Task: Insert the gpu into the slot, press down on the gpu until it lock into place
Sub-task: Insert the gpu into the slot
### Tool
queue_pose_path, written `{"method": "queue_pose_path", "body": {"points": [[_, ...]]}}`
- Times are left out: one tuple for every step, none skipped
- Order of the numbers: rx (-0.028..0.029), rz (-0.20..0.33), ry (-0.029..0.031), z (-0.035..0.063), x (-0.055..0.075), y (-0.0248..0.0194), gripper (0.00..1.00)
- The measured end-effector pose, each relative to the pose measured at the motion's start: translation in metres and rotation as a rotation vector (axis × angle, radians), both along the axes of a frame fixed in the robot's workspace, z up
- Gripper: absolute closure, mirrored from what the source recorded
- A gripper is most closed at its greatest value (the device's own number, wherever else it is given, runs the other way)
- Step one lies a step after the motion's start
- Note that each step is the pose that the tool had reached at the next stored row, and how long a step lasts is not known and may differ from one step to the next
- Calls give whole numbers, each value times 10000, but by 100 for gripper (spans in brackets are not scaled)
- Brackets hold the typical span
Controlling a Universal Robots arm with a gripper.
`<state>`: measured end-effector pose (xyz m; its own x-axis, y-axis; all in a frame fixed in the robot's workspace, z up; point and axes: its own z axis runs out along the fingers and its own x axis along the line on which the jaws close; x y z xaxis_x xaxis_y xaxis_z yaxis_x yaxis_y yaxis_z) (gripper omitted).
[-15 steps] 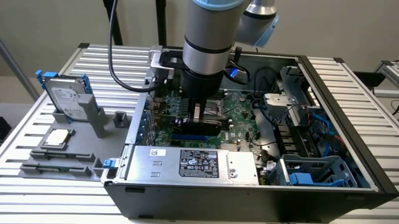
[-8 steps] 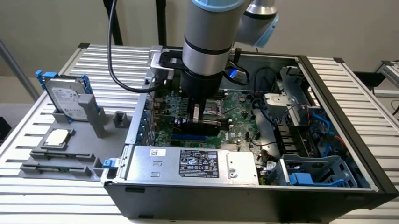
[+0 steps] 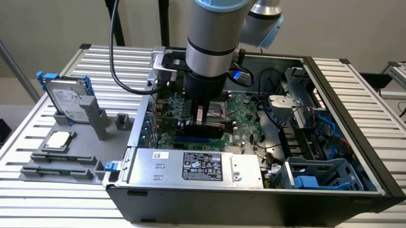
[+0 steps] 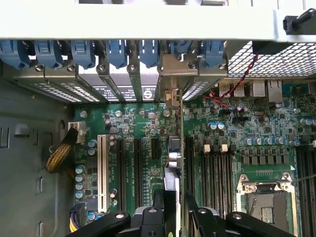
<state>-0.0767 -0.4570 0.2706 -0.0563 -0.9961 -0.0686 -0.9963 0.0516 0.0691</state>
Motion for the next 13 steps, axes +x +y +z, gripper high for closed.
{"method": "queue_pose_path", "body": {"points": [[0,0,3,-2,0,0,73],[0,0,12,-4,0,0,73],[1,0,24,-7,1,0,73],[0,0,43,-10,0,0,73],[-1,1,68,-15,0,0,73],[-4,0,96,-19,0,0,73],[-5,1,118,-21,0,0,73],[-8,-1,126,-21,0,0,73],[-8,-1,127,-21,0,0,73],[-8,-1,128,-21,0,0,73],[-6,-1,127,-22,0,0,73],[-6,-1,127,-23,0,0,73],[-6,0,127,-24,0,0,73]]}}
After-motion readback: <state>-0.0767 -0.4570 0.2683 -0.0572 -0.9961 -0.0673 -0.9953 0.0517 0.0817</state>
